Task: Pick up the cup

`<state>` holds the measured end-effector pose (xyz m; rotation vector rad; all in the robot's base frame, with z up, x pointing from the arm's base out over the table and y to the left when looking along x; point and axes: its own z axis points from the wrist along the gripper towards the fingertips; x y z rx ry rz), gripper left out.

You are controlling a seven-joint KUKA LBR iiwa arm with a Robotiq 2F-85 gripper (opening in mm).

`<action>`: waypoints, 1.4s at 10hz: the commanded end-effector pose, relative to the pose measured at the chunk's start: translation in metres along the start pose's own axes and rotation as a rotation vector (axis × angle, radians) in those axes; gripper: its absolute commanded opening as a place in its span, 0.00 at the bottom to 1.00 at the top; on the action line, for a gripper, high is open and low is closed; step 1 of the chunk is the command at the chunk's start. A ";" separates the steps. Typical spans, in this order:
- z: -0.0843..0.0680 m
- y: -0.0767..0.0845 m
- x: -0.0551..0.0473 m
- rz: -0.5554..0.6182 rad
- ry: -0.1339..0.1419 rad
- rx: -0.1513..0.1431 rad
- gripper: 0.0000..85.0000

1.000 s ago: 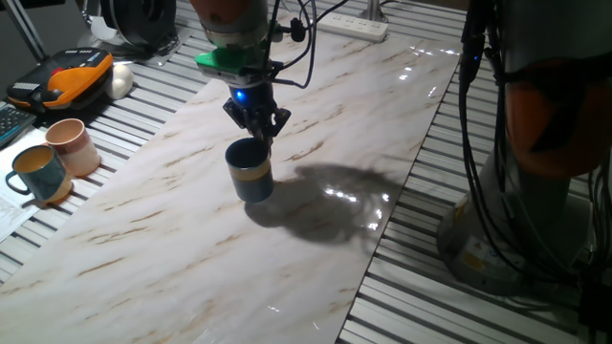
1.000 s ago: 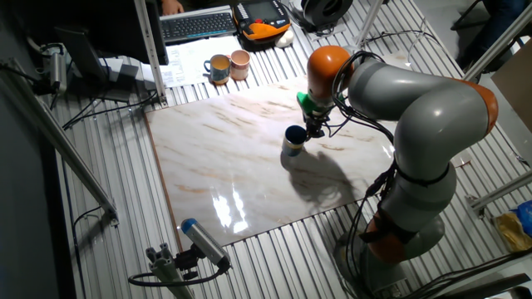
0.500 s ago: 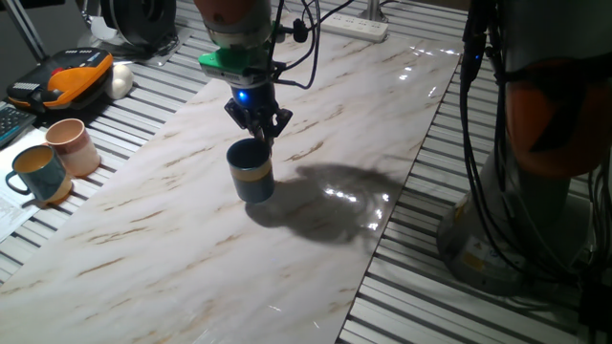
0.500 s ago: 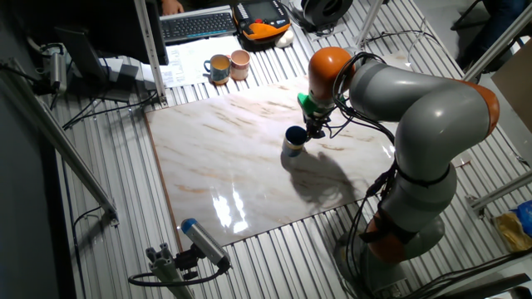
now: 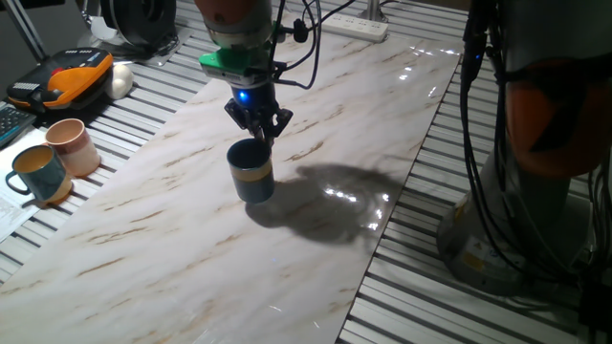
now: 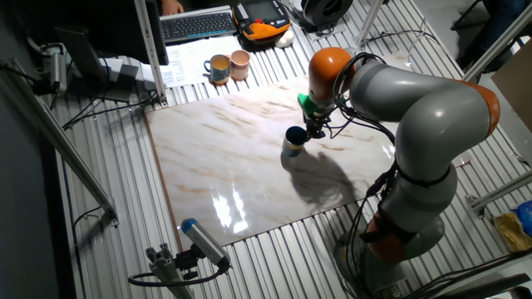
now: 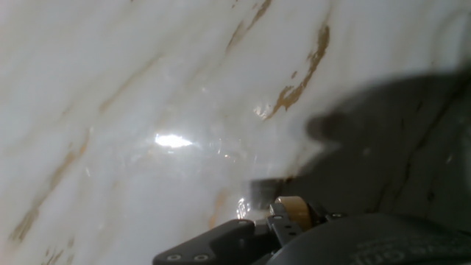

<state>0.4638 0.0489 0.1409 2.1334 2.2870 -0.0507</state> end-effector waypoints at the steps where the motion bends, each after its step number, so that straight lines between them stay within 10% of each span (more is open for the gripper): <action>1: 0.000 0.000 0.000 0.000 0.003 -0.003 0.00; 14: 0.001 -0.002 -0.001 -0.025 -0.018 0.012 0.00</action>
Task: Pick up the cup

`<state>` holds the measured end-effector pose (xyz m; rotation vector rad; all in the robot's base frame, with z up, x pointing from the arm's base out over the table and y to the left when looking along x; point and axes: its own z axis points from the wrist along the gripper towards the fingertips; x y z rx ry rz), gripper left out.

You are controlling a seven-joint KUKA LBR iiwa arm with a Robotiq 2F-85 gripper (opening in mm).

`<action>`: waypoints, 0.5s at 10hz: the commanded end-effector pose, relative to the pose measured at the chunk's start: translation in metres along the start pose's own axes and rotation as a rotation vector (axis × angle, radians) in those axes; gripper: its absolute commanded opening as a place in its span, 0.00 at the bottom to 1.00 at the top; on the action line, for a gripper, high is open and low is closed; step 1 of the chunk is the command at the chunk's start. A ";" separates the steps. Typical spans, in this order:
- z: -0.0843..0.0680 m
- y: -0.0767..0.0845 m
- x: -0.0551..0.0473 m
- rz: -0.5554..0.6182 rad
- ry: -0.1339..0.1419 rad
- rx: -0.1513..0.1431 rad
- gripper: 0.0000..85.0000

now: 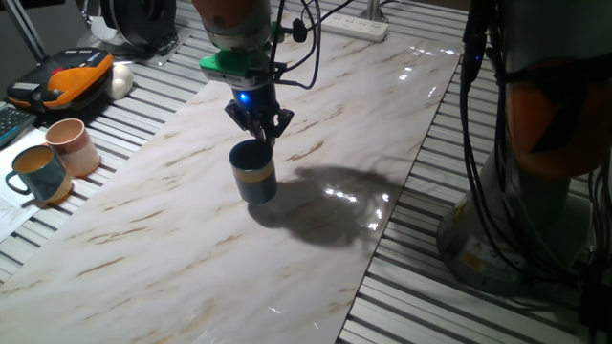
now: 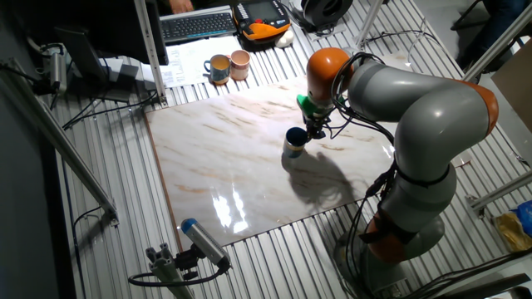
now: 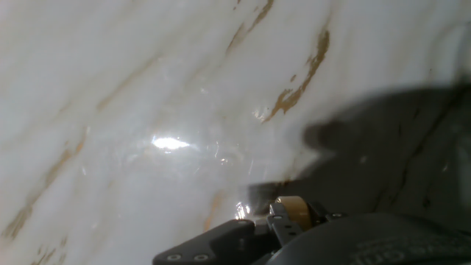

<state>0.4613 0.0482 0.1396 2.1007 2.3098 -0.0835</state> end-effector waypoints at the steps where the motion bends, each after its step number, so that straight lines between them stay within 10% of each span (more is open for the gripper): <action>1: 0.000 0.000 0.000 0.000 0.000 0.000 0.00; 5: 0.001 -0.001 -0.001 0.003 -0.007 0.008 0.00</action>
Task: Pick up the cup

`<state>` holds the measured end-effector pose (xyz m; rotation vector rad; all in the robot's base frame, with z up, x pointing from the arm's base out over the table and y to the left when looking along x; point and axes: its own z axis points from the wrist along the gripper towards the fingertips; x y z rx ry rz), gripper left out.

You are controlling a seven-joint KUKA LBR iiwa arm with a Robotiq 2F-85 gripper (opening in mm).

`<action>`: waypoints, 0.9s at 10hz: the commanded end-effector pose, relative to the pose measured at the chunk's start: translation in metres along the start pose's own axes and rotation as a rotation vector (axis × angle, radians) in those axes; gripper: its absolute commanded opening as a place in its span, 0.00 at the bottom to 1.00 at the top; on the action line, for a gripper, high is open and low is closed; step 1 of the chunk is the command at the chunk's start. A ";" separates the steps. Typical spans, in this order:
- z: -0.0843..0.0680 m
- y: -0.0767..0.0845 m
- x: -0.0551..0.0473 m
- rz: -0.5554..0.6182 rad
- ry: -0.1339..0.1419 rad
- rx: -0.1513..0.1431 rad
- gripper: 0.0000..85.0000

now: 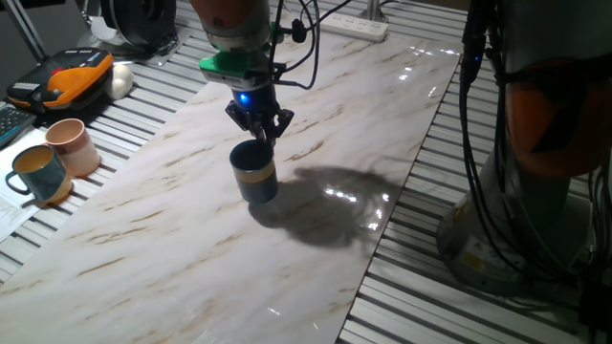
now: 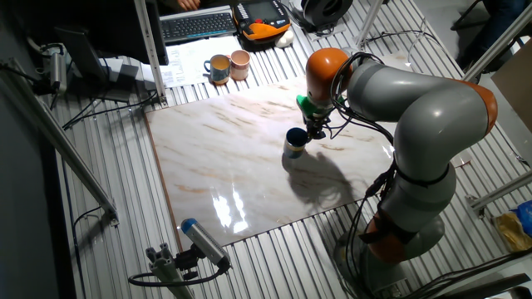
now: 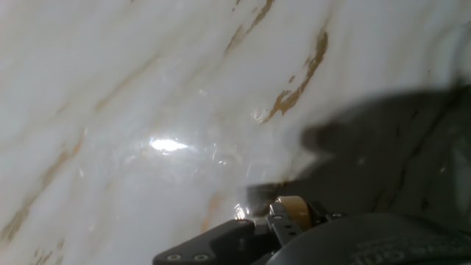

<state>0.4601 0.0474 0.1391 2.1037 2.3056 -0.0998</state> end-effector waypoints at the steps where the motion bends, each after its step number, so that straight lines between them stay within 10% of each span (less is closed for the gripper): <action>1: 0.000 0.000 0.000 -0.002 0.001 -0.001 0.00; 3: 0.000 0.000 0.000 -0.006 0.000 -0.002 0.00; 4: 0.001 0.000 0.000 -0.006 0.000 -0.002 0.20; 9: 0.001 0.000 0.000 -0.006 0.000 -0.002 0.20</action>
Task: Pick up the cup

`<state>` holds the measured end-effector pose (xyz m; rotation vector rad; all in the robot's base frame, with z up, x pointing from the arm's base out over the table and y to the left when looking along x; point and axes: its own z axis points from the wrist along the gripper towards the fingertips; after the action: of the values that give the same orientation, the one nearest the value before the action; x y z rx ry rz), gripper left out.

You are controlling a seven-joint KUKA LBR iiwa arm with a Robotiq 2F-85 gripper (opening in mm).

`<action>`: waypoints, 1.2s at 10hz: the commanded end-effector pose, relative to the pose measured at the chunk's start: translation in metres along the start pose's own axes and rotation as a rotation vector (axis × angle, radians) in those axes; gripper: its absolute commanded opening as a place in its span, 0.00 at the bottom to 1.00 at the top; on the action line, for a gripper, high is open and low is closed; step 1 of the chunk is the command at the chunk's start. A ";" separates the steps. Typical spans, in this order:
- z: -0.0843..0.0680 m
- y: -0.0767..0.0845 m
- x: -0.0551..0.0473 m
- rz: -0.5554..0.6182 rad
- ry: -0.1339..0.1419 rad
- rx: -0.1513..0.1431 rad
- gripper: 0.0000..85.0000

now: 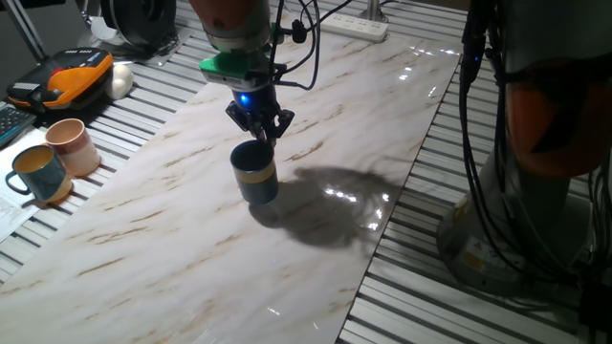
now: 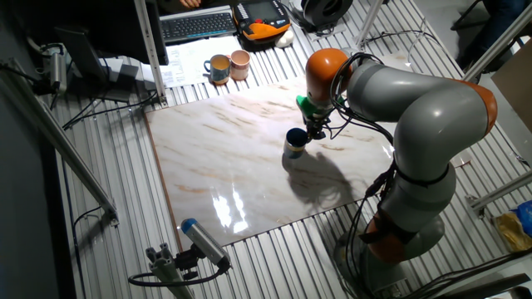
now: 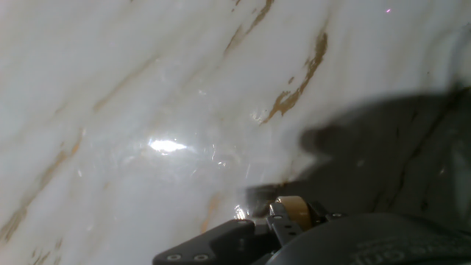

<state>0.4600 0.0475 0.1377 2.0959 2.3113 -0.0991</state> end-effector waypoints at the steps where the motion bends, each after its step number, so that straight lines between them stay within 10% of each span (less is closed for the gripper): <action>1: 0.000 0.000 0.000 0.000 0.000 0.000 0.20; 12: 0.001 -0.001 0.001 -0.005 0.007 -0.008 0.20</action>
<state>0.4592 0.0480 0.1364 2.0901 2.3164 -0.0847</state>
